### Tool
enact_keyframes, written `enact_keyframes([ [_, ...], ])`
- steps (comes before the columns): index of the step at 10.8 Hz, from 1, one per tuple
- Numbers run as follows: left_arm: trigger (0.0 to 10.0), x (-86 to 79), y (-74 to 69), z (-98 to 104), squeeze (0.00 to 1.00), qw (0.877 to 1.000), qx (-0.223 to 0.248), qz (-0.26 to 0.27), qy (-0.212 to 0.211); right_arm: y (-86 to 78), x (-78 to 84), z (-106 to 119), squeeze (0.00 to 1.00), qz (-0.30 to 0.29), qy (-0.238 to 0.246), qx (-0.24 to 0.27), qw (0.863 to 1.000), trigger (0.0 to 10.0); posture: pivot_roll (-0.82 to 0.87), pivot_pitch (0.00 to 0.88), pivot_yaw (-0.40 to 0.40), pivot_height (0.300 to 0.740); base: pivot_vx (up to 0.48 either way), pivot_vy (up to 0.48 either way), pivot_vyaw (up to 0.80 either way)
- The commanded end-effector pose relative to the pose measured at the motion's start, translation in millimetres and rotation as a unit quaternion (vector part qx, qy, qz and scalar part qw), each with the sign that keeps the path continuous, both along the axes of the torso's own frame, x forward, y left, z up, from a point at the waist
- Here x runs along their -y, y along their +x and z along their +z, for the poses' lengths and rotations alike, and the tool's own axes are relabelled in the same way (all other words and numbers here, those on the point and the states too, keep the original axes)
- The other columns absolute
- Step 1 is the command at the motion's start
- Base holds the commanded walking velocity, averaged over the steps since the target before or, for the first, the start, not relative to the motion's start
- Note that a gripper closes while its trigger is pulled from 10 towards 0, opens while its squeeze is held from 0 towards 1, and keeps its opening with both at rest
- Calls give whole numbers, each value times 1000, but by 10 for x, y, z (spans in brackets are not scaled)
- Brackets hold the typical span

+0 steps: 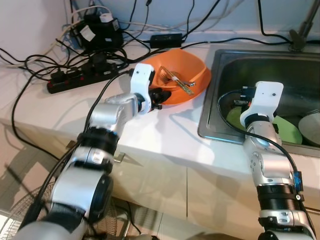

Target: Kitchen organization

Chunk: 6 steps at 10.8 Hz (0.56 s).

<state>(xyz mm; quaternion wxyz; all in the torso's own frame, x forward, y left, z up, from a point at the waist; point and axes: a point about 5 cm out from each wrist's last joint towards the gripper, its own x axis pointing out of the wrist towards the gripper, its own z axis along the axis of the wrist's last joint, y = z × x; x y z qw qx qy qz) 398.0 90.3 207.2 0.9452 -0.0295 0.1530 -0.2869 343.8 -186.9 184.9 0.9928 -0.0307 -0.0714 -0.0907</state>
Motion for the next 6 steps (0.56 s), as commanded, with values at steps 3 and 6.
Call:
enact_keyframes([
  [3, 10000, 43, 26, -81, 0, 999, -16, -9, 31, -50, -49, -22, 0, 3, 3, -11, 1000, 10000, 78, 160, 172, 740, 0, 0, 0],
  [6, 10000, -29, -10, -198, 0, 996, -54, -23, 64, -62, -96, -30, 0, 2, 9, -12, 1000, 10000, 98, 147, 203, 740, 0, 0, 0],
])
